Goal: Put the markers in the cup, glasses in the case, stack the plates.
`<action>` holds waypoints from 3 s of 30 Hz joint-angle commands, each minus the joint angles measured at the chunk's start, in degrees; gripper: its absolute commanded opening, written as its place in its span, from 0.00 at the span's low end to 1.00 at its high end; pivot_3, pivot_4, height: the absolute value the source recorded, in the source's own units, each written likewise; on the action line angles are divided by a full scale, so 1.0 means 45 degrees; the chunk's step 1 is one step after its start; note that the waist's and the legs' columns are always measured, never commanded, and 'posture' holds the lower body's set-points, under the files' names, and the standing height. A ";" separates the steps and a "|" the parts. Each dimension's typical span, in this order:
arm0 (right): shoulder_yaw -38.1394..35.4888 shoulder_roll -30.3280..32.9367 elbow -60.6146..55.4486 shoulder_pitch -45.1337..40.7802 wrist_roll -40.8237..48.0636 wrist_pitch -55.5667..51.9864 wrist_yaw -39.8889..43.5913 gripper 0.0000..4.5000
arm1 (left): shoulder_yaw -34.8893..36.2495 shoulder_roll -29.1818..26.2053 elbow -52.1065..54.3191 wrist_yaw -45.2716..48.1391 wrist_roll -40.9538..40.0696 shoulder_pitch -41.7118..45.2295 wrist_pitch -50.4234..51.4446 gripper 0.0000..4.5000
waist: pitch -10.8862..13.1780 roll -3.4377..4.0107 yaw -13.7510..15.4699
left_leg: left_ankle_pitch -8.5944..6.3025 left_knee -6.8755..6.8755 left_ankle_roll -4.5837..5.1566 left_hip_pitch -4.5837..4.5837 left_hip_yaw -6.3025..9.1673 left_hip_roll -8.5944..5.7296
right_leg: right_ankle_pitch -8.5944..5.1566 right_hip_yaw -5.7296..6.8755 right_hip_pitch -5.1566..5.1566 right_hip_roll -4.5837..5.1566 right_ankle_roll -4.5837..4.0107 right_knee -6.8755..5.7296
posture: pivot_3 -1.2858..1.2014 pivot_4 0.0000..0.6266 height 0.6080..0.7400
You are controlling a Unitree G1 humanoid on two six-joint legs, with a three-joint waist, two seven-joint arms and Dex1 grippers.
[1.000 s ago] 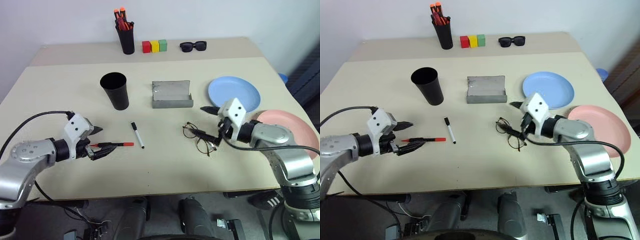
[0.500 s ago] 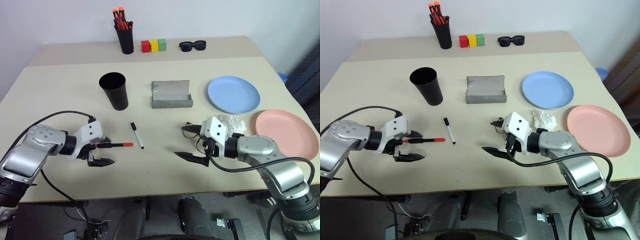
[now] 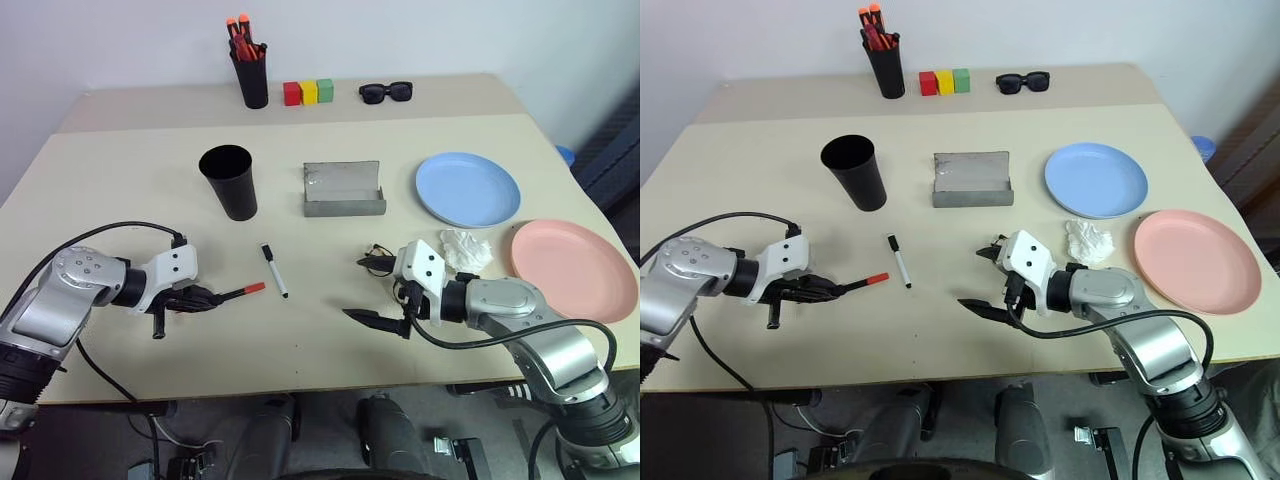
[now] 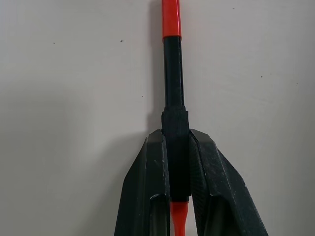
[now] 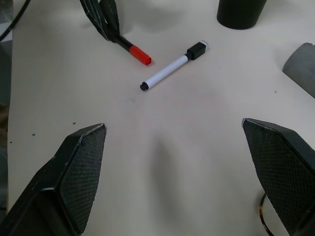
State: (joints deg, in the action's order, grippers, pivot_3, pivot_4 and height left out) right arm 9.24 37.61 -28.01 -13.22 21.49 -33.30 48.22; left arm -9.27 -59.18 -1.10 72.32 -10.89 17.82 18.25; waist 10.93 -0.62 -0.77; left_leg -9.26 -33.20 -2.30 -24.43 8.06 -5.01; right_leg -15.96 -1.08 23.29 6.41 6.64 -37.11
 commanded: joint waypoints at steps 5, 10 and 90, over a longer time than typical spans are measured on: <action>0.0160 -0.0297 0.0214 -0.0580 -0.0182 0.0681 0.0056 1.00 | 0.2526 0.0076 0.2308 0.0555 -0.3252 -0.0665 0.2149 0.01 | 0.0019 -0.0030 -0.0046 | 0.0000 0.0000 0.0000 -0.0007 0.0004 0.0002 | 0.0000 -0.0001 0.0009 -0.0001 0.0001 -0.0001 | 0.52 0.24 1.00; -0.0080 -0.1157 0.0959 -0.1399 -0.0398 0.1151 -0.0698 1.00 | 0.4307 0.1399 0.3628 -0.1134 -0.6231 0.0777 0.4470 0.01 | 0.0022 -0.0046 0.0025 | 0.0000 -0.0012 0.0000 -0.0004 0.0022 0.0000 | 0.0002 0.0015 -0.0007 -0.0013 0.0005 -0.0006 | 0.52 0.24 1.00; -0.0590 -0.3174 0.3699 -0.4107 -0.1652 0.2408 -0.1919 1.00 | 0.2817 0.8231 0.2909 -1.1438 -0.1466 0.3771 0.0504 0.99 | 0.0020 -0.0058 -0.0093 | -0.0002 -0.0146 -0.0002 -0.0012 -0.0021 -0.0013 | 0.0120 -0.0024 -0.0041 -0.0108 0.0144 -0.0039 | 0.52 0.24 1.00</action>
State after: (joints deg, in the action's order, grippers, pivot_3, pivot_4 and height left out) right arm 7.93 22.14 -9.94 -31.87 13.62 -23.90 37.47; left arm 4.92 -20.83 5.55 17.66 -13.75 36.24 13.05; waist 11.02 -0.89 -1.19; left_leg -9.28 -33.85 -2.29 -24.47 7.97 -5.06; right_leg -15.42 -1.20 23.09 5.93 7.28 -37.29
